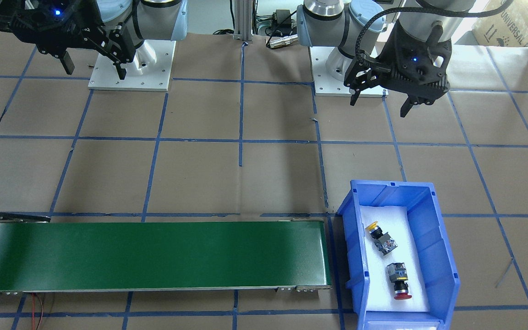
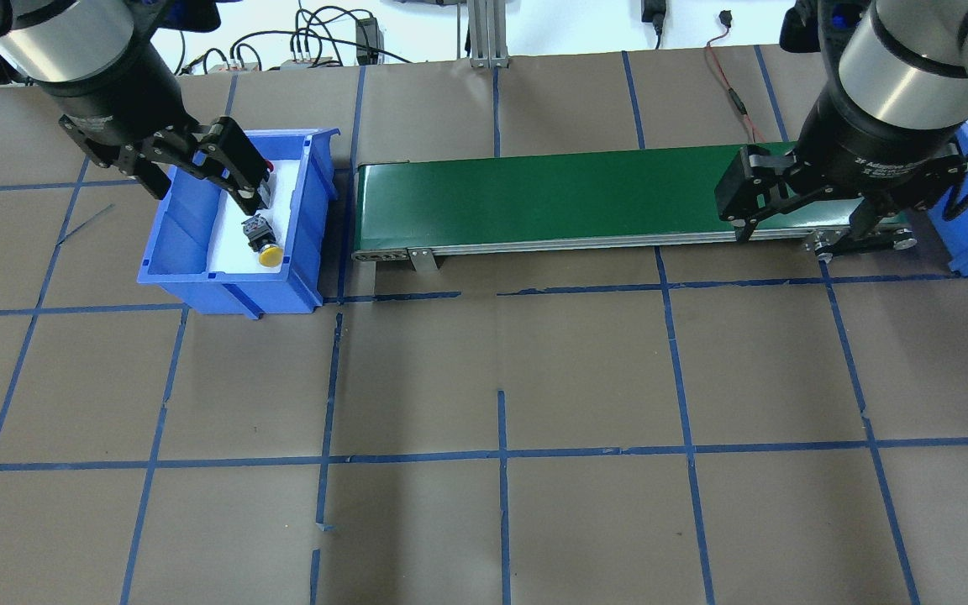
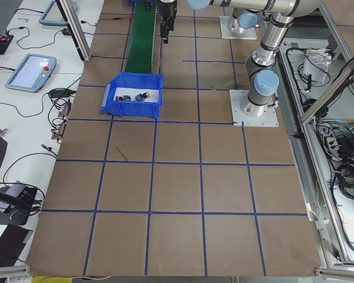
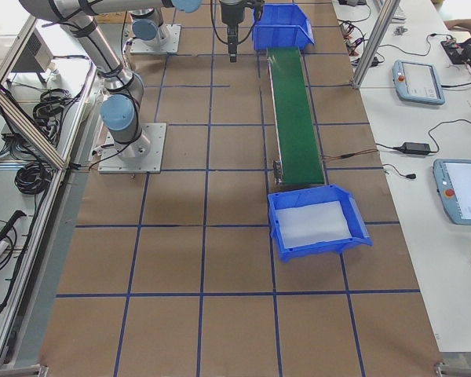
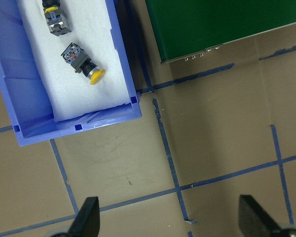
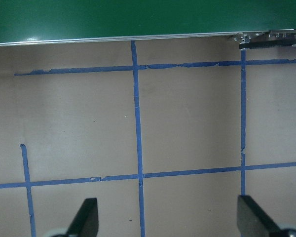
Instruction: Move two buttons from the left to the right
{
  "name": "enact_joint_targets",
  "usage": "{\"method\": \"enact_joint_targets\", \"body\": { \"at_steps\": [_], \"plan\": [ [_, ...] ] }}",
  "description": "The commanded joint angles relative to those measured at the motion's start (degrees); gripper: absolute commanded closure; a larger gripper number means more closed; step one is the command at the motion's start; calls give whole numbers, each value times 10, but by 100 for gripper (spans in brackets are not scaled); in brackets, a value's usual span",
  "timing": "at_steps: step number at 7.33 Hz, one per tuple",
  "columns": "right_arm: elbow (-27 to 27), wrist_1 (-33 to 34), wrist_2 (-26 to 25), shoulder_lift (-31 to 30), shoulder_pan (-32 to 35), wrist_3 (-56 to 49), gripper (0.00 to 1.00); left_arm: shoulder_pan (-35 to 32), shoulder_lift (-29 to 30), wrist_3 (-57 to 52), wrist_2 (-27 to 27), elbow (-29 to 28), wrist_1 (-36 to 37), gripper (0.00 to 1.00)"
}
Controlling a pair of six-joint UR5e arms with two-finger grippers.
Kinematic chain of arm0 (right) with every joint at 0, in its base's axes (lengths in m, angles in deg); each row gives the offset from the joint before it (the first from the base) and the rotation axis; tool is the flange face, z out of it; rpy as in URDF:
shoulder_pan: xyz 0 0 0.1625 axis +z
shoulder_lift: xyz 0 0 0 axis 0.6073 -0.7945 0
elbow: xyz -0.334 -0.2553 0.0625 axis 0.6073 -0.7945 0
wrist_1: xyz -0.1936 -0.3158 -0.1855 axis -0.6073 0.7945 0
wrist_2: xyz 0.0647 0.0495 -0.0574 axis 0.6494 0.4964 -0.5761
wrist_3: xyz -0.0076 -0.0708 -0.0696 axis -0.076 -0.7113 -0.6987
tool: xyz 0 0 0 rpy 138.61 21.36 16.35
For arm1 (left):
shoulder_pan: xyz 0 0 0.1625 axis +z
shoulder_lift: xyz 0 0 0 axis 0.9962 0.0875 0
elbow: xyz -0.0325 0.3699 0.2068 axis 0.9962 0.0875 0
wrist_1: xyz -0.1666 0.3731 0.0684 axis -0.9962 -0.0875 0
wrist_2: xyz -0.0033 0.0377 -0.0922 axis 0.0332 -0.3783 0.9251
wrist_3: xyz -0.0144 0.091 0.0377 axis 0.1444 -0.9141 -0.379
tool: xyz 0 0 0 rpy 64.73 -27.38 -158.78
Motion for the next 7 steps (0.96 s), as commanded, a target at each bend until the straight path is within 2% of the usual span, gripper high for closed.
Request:
{"method": "enact_joint_targets", "body": {
  "at_steps": [1, 7],
  "plan": [
    [0, -1, 0, 0, 0, -1, 0, 1, -4, 3, -1, 14, 6, 0],
    [1, -1, 0, 0, 0, 0, 0, 10, 8, -5, -31, 14, 5, 0]
  ]
}}
